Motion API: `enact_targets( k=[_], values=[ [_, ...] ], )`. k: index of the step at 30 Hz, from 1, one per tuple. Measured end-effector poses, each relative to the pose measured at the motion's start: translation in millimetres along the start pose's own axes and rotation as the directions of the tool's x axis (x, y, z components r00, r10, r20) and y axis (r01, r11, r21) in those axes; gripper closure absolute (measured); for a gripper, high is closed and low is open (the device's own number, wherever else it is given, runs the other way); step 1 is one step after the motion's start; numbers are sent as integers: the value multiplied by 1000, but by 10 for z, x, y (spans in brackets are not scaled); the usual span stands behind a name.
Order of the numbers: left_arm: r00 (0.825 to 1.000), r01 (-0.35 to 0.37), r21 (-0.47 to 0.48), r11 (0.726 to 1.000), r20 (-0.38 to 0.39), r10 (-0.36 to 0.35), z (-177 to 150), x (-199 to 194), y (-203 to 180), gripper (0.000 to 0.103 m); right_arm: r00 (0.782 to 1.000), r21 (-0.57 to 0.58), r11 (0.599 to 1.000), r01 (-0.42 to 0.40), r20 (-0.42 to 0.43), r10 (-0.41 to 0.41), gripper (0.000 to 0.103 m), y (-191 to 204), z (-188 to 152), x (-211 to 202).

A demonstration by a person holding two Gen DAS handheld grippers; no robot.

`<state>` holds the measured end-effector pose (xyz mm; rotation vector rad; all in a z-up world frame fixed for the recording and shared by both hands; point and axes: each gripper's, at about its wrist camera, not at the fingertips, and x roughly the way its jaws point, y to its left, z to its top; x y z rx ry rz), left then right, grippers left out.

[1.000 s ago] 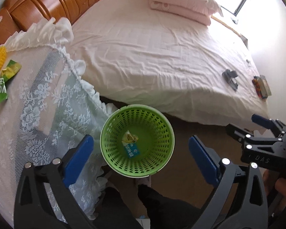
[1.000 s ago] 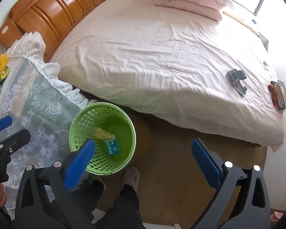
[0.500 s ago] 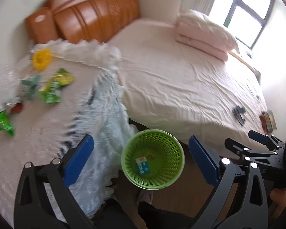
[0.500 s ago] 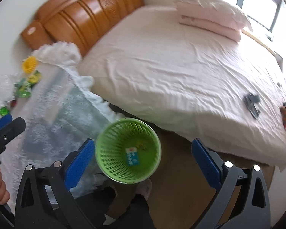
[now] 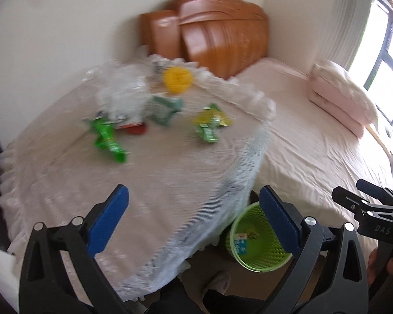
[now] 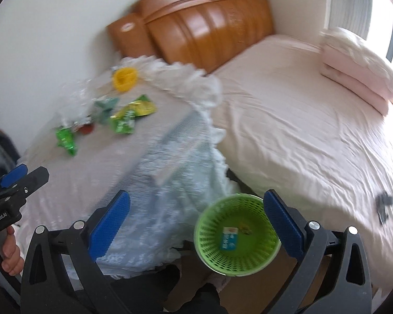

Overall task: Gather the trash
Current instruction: 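Move both tools back toward the table trash, then grasp the green wrapper with the left gripper while the right gripper grasps the yellow-green snack bag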

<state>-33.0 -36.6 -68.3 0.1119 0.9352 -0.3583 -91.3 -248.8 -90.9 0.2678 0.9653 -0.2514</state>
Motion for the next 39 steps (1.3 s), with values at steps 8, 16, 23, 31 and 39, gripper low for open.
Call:
enact_targets(
  k=[8, 16, 23, 31, 39],
  values=[
    [999, -53, -81, 995, -14, 52, -90, 26, 508, 8, 999, -80, 996, -47, -31, 45, 2, 540, 92, 187],
    [997, -70, -125, 990, -33, 67, -136, 126, 820, 8, 997, -97, 994, -59, -56, 53, 2, 765, 101, 281],
    [996, -75, -175, 982, -65, 65, -34, 453, 1073, 8, 997, -71, 996, -44, -67, 39, 2, 886, 205, 414],
    [988, -128, -214, 968, -109, 107, 232, 1115, 1377, 8, 997, -22, 999, -28, -67, 26, 2, 1054, 509, 723],
    [981, -157, -175, 972, -144, 132, 468, 1694, 1461, 25, 996, 32, 999, 11, -84, -9, 2, 1163, 743, 1052]
  ],
)
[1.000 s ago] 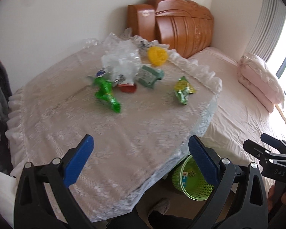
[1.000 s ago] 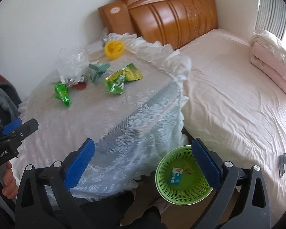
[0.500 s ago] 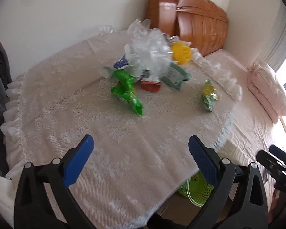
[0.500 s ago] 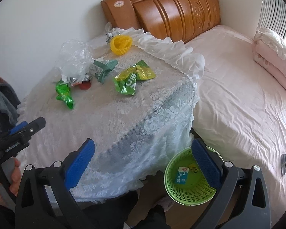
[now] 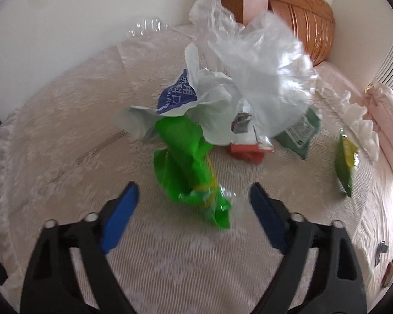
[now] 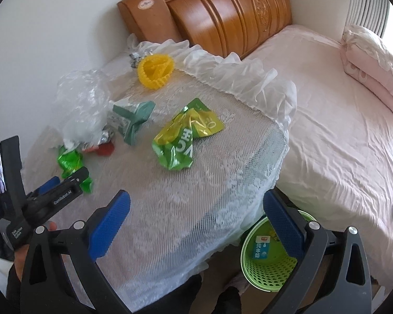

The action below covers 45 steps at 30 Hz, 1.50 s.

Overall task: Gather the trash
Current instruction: 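Grasp the green wrapper with the left gripper while the right gripper grasps the yellow-green snack bag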

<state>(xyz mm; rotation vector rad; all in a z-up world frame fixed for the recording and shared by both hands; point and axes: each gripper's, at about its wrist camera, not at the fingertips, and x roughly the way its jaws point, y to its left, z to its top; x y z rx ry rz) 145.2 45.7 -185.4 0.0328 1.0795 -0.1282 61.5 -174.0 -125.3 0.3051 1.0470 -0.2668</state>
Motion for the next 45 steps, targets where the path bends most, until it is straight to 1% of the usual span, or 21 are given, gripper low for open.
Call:
enact_targets(
  k=[1, 3, 5, 8, 12, 15, 17, 19, 20, 26, 29, 30, 37, 40, 45],
  values=[
    [1000, 0, -2, 1000, -1, 0, 21, 30, 2, 32, 1000, 9, 1000, 4, -3, -4, 2, -2, 23, 34],
    [1000, 0, -2, 1000, -8, 0, 59, 97, 6, 41, 1000, 27, 1000, 8, -8, -8, 2, -15, 58, 100],
    [1000, -2, -1, 1000, -16, 2, 85, 146, 29, 46, 1000, 54, 999, 4, -12, -3, 2, -38, 108, 170],
    [1000, 10, 2, 1000, -10, -10, 110, 161, 68, 49, 1000, 106, 994, -8, -13, 9, 2, -74, 175, 259],
    [1000, 15, 30, 999, 1, -15, 76, 127, 111, 55, 1000, 163, 986, -20, -17, 23, 2, -90, 281, 418],
    [1000, 28, 43, 999, 8, -28, 31, 51, 141, 59, 999, 180, 983, -26, -19, 30, 8, -50, 353, 535],
    [999, 39, 49, 998, 15, -40, 10, -17, 150, 60, 999, 173, 985, -22, -25, 27, 11, 12, 410, 639],
    [999, 44, 57, 997, 28, -46, -14, -91, 190, 60, 999, 170, 985, -13, -35, 19, 17, 59, 458, 739],
    [998, 46, 62, 997, 36, -49, -29, -132, 215, 61, 999, 172, 985, -9, -40, 16, 18, 80, 478, 795],
    [997, 57, 58, 997, 42, -60, -124, -247, 365, 63, 997, 166, 985, 50, -71, -39, 28, 204, 550, 1061],
    [997, 57, 53, 997, 44, -60, -172, -296, 419, 63, 996, 140, 988, 71, -60, -63, 44, 259, 578, 1080],
    [997, 58, 52, 997, 44, -61, -170, -278, 451, 64, 997, 136, 989, 65, -58, -58, 54, 259, 579, 1078],
    [996, 71, 59, 996, 45, -74, -274, -339, 511, 65, 998, 118, 992, 43, -44, -38, 55, 216, 533, 999],
    [996, 76, 61, 995, 45, -79, -327, -401, 556, 65, 1000, 116, 993, 18, -27, -15, 55, 200, 525, 927],
    [994, 85, 80, 993, 55, -90, -403, -562, 511, 65, 999, 114, 993, -43, 2, 43, 55, 151, 480, 739]
  ],
)
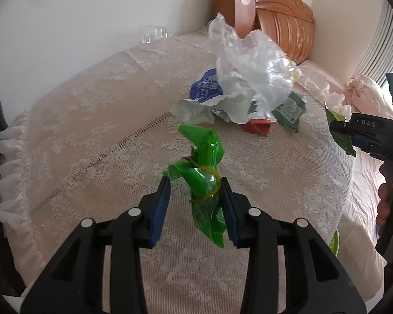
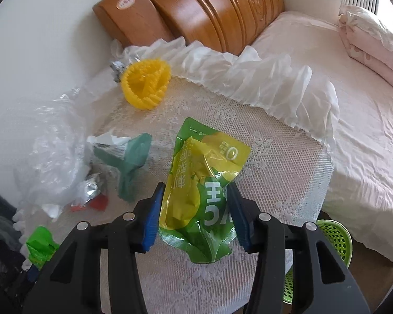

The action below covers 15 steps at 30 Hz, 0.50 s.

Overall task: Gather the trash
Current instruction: 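Grasp the green wrapper with the left gripper while the right gripper grasps the yellow-green snack bag, then carry both wrappers over the green wastebasket and open both grippers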

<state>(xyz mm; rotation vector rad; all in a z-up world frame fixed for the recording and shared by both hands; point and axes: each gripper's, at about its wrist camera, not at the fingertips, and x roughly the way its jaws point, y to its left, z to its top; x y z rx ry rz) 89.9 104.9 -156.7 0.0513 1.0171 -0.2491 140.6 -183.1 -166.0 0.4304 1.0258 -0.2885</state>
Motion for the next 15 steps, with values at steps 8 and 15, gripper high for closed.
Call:
enact_targets(
  k=[8, 15],
  values=[
    [999, 41, 51, 998, 29, -43, -23, -281, -296, 65, 998, -30, 998, -55, 38, 56, 55, -144, -168, -465],
    [987, 154, 187, 970, 21, -161, -90, -459, -1028, 65, 997, -27, 1000, -4, 78, 6, 55, -633, -504, -965]
  ],
)
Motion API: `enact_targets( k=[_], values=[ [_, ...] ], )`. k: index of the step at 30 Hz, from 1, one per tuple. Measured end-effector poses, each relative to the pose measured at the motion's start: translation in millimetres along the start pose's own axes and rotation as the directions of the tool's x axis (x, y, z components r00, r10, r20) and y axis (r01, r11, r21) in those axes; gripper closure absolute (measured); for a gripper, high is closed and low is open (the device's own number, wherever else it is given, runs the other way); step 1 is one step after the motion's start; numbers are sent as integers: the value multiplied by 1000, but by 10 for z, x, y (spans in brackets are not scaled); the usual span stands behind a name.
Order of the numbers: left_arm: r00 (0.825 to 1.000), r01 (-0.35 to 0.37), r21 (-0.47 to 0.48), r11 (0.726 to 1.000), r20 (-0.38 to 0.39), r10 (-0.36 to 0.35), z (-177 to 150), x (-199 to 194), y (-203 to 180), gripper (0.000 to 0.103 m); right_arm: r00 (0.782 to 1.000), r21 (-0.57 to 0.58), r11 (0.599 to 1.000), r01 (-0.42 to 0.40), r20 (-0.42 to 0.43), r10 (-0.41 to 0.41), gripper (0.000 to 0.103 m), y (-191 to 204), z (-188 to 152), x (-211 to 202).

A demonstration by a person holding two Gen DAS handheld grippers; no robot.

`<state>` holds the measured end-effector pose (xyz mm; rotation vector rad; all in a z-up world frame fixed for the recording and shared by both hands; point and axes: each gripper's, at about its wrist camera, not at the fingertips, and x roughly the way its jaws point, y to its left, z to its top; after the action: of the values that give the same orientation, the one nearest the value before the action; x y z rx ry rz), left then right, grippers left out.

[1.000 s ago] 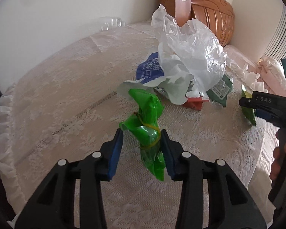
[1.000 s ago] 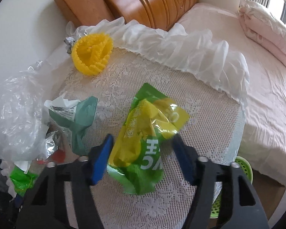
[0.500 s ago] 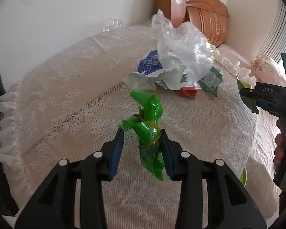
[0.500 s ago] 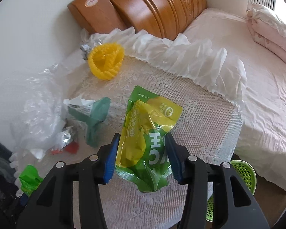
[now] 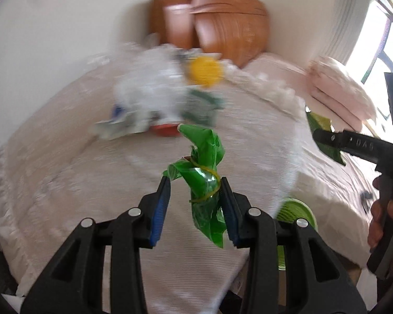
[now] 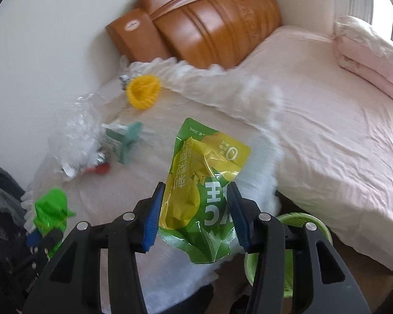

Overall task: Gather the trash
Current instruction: 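Carry both wrappers over the green wastebasket and open both grippers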

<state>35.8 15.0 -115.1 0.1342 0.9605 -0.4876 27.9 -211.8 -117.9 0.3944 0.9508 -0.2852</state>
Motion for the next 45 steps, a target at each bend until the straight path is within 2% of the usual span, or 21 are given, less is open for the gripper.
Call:
enact_targets(
  k=[5, 10, 17, 21, 24, 29, 37, 38, 40, 42, 44, 45],
  values=[
    [993, 116, 132, 984, -19, -115, 57, 29, -700, 65, 996, 87, 992, 87, 12, -89, 55, -614, -367, -417],
    [975, 224, 264, 938, -55, -217, 30, 65, -1511, 65, 985, 193, 967, 167, 16, -173, 55, -1244, -697, -793],
    [951, 308, 352, 884, -116, -286, -84, 80, -2302, 65, 976, 290, 935, 202, 22, -218, 55, -1839, -981, -1115],
    [945, 327, 375, 868, -153, -290, -161, 124, -2550, 65, 974, 311, 928, 203, 32, -223, 55, -2027, -1018, -1215],
    [939, 341, 367, 866, -180, -294, -204, 246, -2687, 65, 975, 313, 929, 198, 36, -220, 55, -2096, -1006, -1250],
    [947, 314, 369, 874, -190, -260, -248, 437, -2852, 66, 974, 308, 929, 204, 35, -226, 55, -2212, -1035, -1304],
    [954, 292, 353, 889, -178, -242, -224, 386, -2798, 65, 980, 298, 936, 189, 2, -198, 55, -2227, -1098, -1199],
    [954, 291, 351, 890, -179, -241, -215, 383, -2782, 63, 981, 292, 938, 185, -1, -193, 55, -2211, -1100, -1182],
    [956, 284, 342, 896, -175, -236, -191, 351, -2722, 35, 984, 280, 944, 176, -11, -180, 55, -2174, -1104, -1128],
    [961, 268, 336, 903, -154, -228, -173, 303, -2663, 20, 987, 267, 951, 158, -30, -156, 54, -2130, -1115, -1041],
    [966, 254, 337, 906, -139, -220, -161, 261, -2616, 13, 989, 255, 956, 144, -49, -136, 51, -2079, -1131, -943],
    [968, 245, 337, 909, -134, -211, -153, 245, -2581, 11, 990, 247, 959, 138, -60, -127, 42, -2058, -1140, -896]
  ],
)
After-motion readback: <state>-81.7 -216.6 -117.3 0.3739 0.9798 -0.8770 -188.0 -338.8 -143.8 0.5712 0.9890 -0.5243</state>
